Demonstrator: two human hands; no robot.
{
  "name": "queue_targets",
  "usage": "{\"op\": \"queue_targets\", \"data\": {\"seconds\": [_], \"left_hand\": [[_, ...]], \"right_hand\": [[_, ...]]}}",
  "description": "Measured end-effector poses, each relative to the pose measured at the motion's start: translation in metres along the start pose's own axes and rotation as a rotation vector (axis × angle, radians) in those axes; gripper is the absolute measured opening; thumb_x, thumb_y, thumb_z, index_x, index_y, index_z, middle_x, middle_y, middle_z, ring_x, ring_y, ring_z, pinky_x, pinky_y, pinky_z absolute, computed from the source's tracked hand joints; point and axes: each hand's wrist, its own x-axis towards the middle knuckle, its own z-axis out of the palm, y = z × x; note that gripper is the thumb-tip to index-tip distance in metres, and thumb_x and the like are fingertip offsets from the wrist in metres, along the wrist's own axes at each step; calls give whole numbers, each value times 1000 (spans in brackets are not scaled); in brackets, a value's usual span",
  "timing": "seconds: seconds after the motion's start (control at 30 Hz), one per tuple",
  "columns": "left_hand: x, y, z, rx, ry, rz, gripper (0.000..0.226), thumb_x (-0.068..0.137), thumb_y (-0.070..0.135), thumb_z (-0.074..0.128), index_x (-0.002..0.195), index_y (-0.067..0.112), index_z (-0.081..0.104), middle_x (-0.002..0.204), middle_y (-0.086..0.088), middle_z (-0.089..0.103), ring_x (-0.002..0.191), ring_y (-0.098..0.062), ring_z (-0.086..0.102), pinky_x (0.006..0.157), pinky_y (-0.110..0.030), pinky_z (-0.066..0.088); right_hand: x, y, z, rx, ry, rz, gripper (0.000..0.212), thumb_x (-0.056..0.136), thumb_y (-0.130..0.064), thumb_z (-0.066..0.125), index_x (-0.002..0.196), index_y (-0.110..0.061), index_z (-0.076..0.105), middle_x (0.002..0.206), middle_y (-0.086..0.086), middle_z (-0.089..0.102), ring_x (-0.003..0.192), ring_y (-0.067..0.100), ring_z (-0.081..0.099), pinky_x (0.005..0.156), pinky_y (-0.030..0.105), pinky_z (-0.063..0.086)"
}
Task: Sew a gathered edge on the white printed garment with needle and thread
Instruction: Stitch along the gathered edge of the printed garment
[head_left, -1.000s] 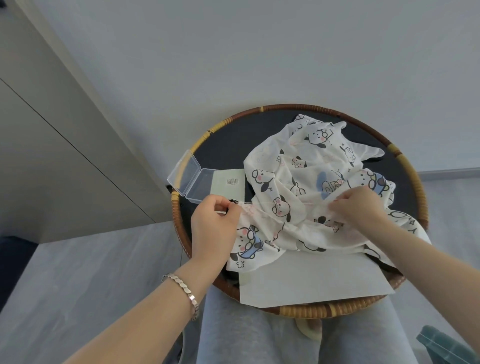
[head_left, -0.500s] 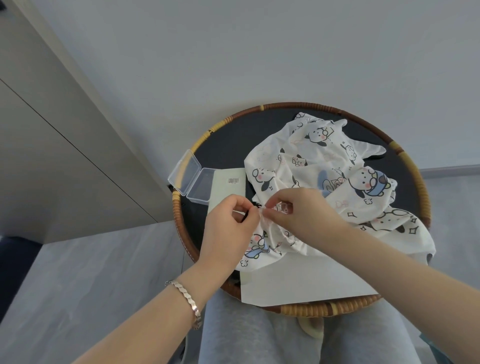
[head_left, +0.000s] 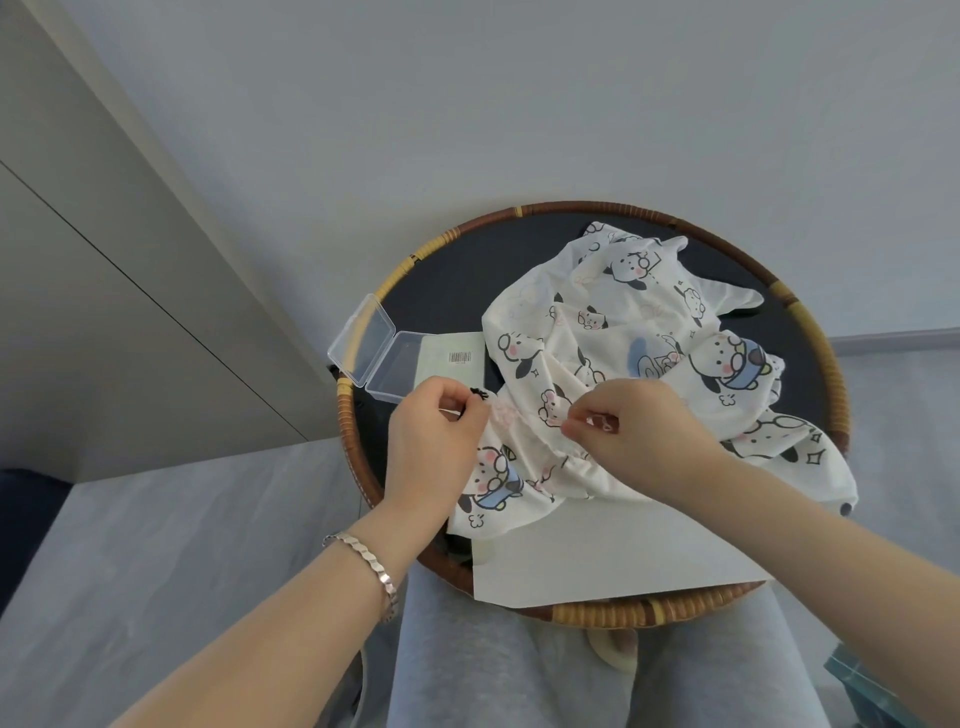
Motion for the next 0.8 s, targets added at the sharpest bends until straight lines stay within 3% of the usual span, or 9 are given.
{"op": "queue_targets", "data": {"seconds": [0.17, 0.3, 0.43, 0.5, 0.63, 0.8], "left_hand": [[-4, 5, 0, -57, -74, 60, 14, 85, 15, 62, 77, 24, 57, 75, 14, 60, 69, 0, 58, 61, -2, 42], [-11, 10, -5, -122, -189, 155, 23, 84, 13, 64, 75, 33, 57, 74, 16, 63, 72, 6, 61, 65, -5, 45], [-14, 12, -8, -104, -194, 245, 27, 82, 10, 66, 78, 36, 58, 77, 21, 62, 77, 8, 62, 68, -5, 46], [-14, 12, -10, -93, -211, 274, 25, 83, 9, 65, 84, 33, 59, 79, 24, 61, 79, 10, 62, 70, -4, 46], [-15, 11, -10, -154, -238, 231, 26, 83, 9, 65, 96, 30, 60, 83, 22, 65, 80, 6, 65, 72, -6, 47], [-16, 12, -9, -283, -279, 135, 20, 82, 4, 66, 88, 22, 71, 80, 17, 69, 76, 1, 67, 69, -9, 49]], "right_hand": [[1, 0, -2, 40, -23, 57, 13, 84, -29, 61, 73, -24, 64, 55, -9, 44, 52, 4, 42, 50, 13, 30], [3, -8, -3, 270, 18, 28, 9, 79, -34, 70, 79, -26, 67, 53, -9, 39, 49, -3, 43, 48, 8, 34], [6, -19, -4, 400, -51, 2, 13, 76, -36, 72, 87, -29, 67, 54, -9, 39, 48, 0, 41, 47, 8, 33], [6, -22, -4, 425, -73, -28, 6, 78, -32, 71, 81, -31, 67, 54, -6, 41, 48, 2, 40, 46, 8, 32], [5, -22, -4, 498, -35, -48, 12, 79, -22, 70, 70, -29, 66, 55, -1, 44, 48, 5, 37, 47, 10, 32], [3, -25, -1, 535, -19, 9, 13, 81, -21, 68, 69, -26, 67, 61, 3, 49, 51, 3, 39, 49, 9, 32]]}}
